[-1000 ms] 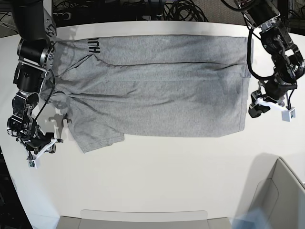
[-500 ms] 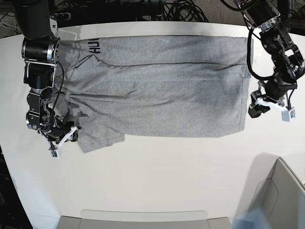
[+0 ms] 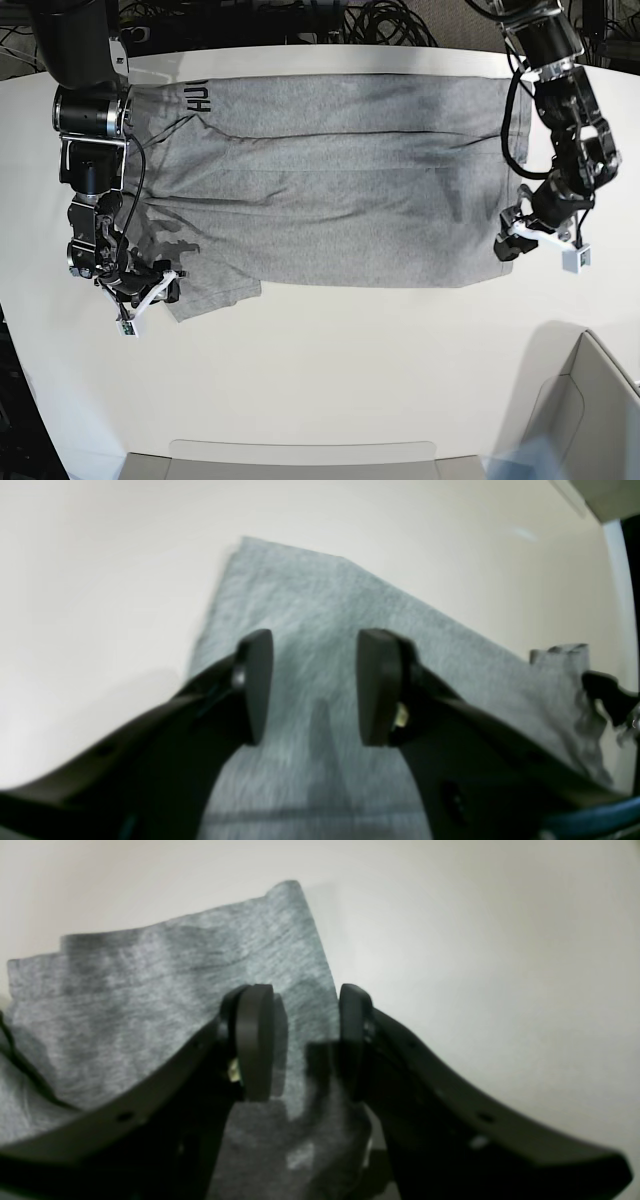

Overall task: Fold the T-shirt properly
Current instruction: 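Grasp the hem corners with both grippers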

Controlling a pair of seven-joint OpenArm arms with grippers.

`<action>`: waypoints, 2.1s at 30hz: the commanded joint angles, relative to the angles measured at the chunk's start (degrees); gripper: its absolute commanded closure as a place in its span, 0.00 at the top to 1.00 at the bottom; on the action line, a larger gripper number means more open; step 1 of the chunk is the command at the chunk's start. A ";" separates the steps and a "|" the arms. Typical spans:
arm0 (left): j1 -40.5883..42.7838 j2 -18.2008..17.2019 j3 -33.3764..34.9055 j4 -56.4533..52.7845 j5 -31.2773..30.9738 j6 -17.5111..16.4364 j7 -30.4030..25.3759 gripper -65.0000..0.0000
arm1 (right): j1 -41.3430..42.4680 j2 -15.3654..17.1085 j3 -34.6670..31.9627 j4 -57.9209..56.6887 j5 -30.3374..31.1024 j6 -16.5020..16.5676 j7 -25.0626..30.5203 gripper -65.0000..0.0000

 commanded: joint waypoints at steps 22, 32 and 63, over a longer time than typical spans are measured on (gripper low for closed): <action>-16.48 -2.57 12.39 -31.22 17.73 -3.38 -15.43 0.37 | 0.55 0.12 -0.38 -0.13 -1.22 0.31 -3.14 0.31; -17.01 -2.57 11.68 -33.50 17.73 -4.70 -15.52 0.00 | 0.90 0.21 -4.25 0.23 -1.13 0.05 -2.87 0.00; -5.40 -2.22 3.07 -12.32 17.64 -4.61 -14.73 0.00 | -6.92 0.47 -2.05 32.31 -0.78 -0.04 -9.82 0.00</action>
